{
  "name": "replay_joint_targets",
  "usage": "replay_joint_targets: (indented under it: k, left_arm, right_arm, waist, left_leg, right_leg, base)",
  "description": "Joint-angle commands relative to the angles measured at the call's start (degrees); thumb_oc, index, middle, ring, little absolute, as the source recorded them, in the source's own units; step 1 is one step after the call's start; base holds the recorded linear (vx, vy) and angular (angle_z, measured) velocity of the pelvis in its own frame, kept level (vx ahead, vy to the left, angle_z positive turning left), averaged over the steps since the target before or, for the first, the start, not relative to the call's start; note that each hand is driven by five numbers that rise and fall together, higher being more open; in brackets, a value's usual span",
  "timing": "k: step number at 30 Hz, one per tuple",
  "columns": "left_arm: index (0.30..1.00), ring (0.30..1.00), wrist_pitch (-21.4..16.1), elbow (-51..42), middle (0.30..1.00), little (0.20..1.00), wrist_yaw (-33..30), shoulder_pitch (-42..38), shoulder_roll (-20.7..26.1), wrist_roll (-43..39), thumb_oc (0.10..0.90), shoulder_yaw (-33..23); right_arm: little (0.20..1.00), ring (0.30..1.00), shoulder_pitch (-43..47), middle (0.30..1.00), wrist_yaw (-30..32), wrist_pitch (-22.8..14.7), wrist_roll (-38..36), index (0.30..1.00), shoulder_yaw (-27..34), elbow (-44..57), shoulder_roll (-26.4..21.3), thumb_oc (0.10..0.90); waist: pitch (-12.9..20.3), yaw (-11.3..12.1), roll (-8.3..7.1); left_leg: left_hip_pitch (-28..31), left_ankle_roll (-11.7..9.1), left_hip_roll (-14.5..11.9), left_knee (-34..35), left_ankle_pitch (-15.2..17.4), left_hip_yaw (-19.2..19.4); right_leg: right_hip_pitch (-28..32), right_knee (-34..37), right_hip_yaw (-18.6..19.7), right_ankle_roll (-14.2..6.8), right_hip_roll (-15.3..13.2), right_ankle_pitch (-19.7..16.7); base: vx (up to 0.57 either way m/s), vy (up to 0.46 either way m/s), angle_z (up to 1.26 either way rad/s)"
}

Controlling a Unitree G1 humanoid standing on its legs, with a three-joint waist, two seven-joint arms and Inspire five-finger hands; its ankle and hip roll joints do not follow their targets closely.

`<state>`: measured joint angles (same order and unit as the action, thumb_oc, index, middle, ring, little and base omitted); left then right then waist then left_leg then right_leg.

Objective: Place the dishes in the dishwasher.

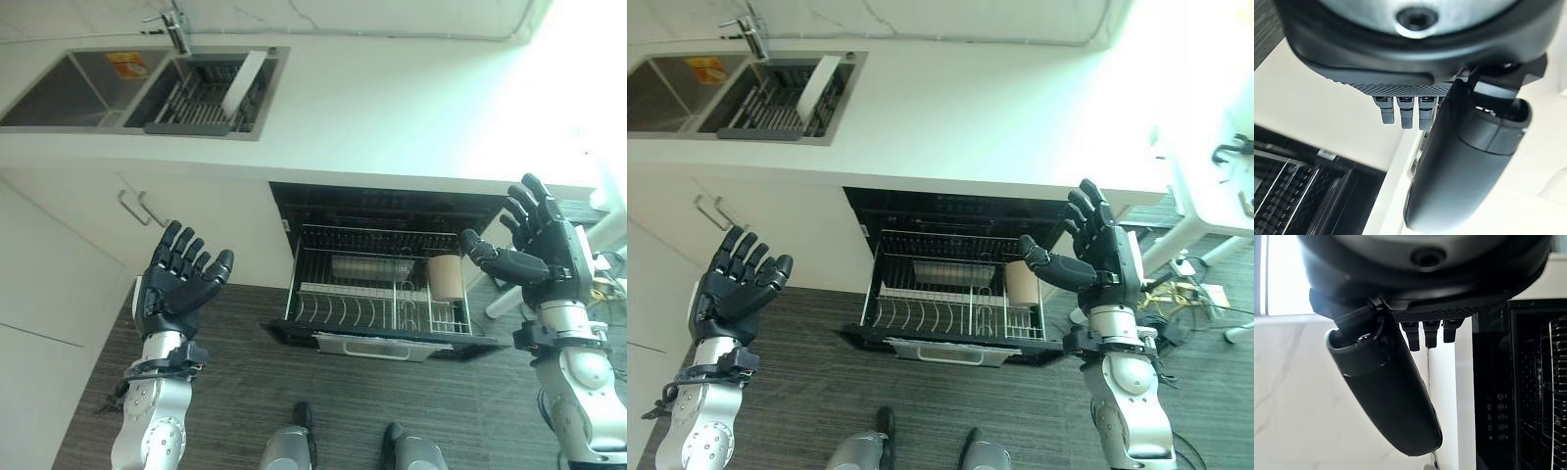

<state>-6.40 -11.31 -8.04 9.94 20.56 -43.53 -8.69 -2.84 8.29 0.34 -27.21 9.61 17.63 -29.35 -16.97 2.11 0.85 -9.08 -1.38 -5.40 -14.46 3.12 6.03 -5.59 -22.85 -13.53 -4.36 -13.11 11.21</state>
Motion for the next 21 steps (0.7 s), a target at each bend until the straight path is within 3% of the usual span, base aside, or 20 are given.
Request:
replay_joint_targets:
  k: [1, 4, 5, 8, 9, 11, 12, 13, 17, 19, 21]
  left_arm:
    - [0.9, 0.9, -7.74, -7.76, 0.9, 0.9, 2.63, -2.79, 1.89, 2.42, 0.8, -2.09]
    - [0.9, 0.9, -8.12, -7.61, 0.9, 0.9, 2.87, -3.09, 2.5, 2.8, 0.8, -2.5]
    - [0.9, 0.9, -5.9, -5.98, 0.9, 0.9, 5.37, -5.52, 3.98, 1.66, 0.8, -2.41]
    - [0.9, 0.9, -4.54, -5.16, 0.9, 0.9, 7.89, -7.67, 5.33, 5.16, 0.8, -1.64]
    - [0.9, 0.9, -4.18, -5.25, 0.9, 0.9, 7.96, -7.88, 5.61, 5.14, 0.8, -1.64]
    - [0.9, 0.9, -2.57, -5.24, 0.9, 0.9, 8.21, -8.35, 6.4, 4.14, 0.8, -2.2]
    - [0.9, 0.9, -2.37, -5.04, 0.9, 0.9, 8.27, -8.4, 7.01, 3.87, 0.8, -2.38]
    - [0.9, 0.9, -2.35, -4.79, 0.9, 0.9, 8.52, -8.51, 7.35, 3.98, 0.8, -2.25]
    - [0.9, 0.9, -1.96, -4.22, 0.9, 0.9, 9.92, -8.66, 7.1, 3.91, 0.8, -0.39]
    - [0.9, 0.9, -2.87, -3.87, 0.9, 0.9, 10.29, -8.54, 6.46, 4.48, 0.8, 0.47]
    - [0.9, 0.9, -4.44, -4.0, 0.9, 0.9, 10.41, -9.08, 6.54, 5.73, 0.8, 1.18]
  right_arm:
    - [0.9, 0.9, 5.38, 0.9, 0.99, -6.87, 0.43, 0.9, 2.77, 3.93, -1.34, 0.8]
    - [0.9, 0.9, 4.08, 0.9, 0.91, -6.62, -0.33, 0.9, 4.26, 3.91, -1.82, 0.8]
    - [0.9, 0.9, 0.32, 0.9, 1.67, -8.01, -0.36, 0.9, 6.78, 3.97, -0.28, 0.8]
    - [0.9, 0.9, -2.1, 0.9, 2.8, -9.3, -0.09, 0.9, 7.55, 4.49, 2.39, 0.8]
    - [0.9, 0.9, -1.87, 0.9, 2.89, -9.08, 0.17, 0.9, 7.32, 4.47, 2.66, 0.8]
    - [0.9, 0.9, 0.51, 0.9, 3.42, -7.95, 1.92, 0.9, 5.31, 3.82, 3.26, 0.8]
    - [0.9, 0.9, 2.76, 0.9, 3.83, -7.23, 3.1, 0.9, 3.34, 3.34, 3.65, 0.8]
    - [0.9, 0.9, 3.58, 0.9, 4.43, -7.12, 3.79, 0.9, 2.54, 3.05, 3.56, 0.8]
    - [0.9, 0.9, 3.34, 0.9, 6.53, -9.06, 2.8, 0.9, 2.8, 2.49, 2.1, 0.8]
    - [0.9, 0.9, 2.31, 0.9, 6.11, -9.54, 1.81, 0.9, 3.44, 2.09, 1.6, 0.8]
    - [0.9, 0.9, 1.13, 0.9, 5.5, -10.49, 1.08, 0.9, 4.16, 1.77, 0.93, 0.8]
  waist:
    - [3.4, -0.63, -1.28]
    - [4.29, -1.52, -1.03]
    - [4.84, -2.46, -1.7]
    - [4.59, -2.71, -2.68]
    - [4.56, -2.55, -2.6]
    - [4.33, -1.16, -1.92]
    - [4.07, -0.19, -1.28]
    - [3.92, -0.09, -1.0]
    - [4.37, -1.84, -1.5]
    - [4.66, -2.78, -2.09]
    - [4.76, -3.53, -2.21]
  left_leg:
    - [3.16, -5.3, -7.64, -2.73, 4.12, -1.25]
    - [2.68, -5.13, -8.05, -2.73, 6.09, -0.8]
    - [2.38, -4.18, -5.91, -2.73, 7.71, 0.17]
    - [2.9, -2.11, -2.53, -2.73, 9.76, -0.02]
    - [3.15, -1.7, -2.27, -2.73, 10.07, 0.18]
    - [4.33, -0.52, -2.33, -2.73, 10.96, 2.1]
    - [5.33, 0.32, -2.67, -2.73, 11.8, 3.93]
    - [5.57, 0.65, -2.7, -2.73, 11.98, 4.29]
    - [5.03, 1.72, 0.22, -2.73, 11.96, 3.27]
    - [5.13, 1.76, 1.91, -2.73, 11.96, 2.76]
    - [5.36, 1.98, 2.85, -2.73, 11.87, 2.65]
  right_leg:
    - [2.67, 5.66, 2.96, -0.2, 3.45, 1.33]
    - [1.81, 5.66, 3.82, -3.18, 1.03, 0.58]
    - [1.36, 5.66, 3.73, -7.12, -3.01, -2.02]
    - [1.17, 5.66, 2.1, -8.03, -6.17, -9.71]
    - [1.31, 5.66, 1.07, -7.99, -6.39, -10.61]
    - [2.87, 5.66, -4.51, -7.56, -6.66, -11.61]
    - [4.5, 5.66, -8.06, -7.19, -4.47, -10.09]
    - [4.83, 5.66, -8.61, -6.69, -2.73, -8.99]
    - [3.95, 5.66, -4.52, -3.2, 8.05, -3.97]
    - [2.79, 5.66, -2.62, -2.13, 10.48, -3.12]
    - [2.49, 5.66, -1.56, -1.16, 10.96, -1.62]
  base:
    - [0.04, 0.453, -0.04]
    - [0.06, 0.635, -0.25]
    - [0.11, 0.788, -0.28]
    - [0.08, 0.498, 0.05]
    - [0.06, 0.368, 0.16]
    - [0.05, 0.399, -0.3]
    - [0.03, 0.359, -0.88]
    - [0.03, 0.314, -1.16]
    - [0.04, 0.105, -0.44]
    - [0.07, -0.039, 0.65]
    - [0.1, -0.145, 0.48]
